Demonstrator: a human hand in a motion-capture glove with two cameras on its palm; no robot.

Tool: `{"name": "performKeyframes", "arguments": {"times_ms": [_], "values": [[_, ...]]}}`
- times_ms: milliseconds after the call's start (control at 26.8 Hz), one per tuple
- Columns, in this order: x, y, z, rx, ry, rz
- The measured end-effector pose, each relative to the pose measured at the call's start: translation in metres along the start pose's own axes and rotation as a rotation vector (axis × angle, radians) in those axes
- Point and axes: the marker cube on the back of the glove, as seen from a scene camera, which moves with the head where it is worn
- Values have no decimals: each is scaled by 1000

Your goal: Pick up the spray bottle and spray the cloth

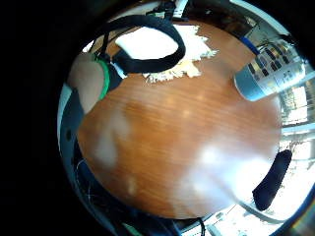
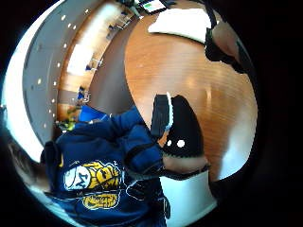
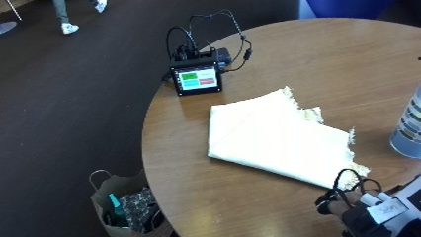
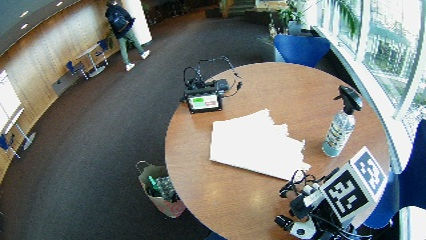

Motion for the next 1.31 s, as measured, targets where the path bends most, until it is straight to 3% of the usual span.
{"name": "performKeyframes", "arguments": {"times_ms": [448,1045,1306], "values": [[3,5,-5,7,22,23],[12,15,-14,148,-9,60],[27,30,-21,178,-12,159]]}}
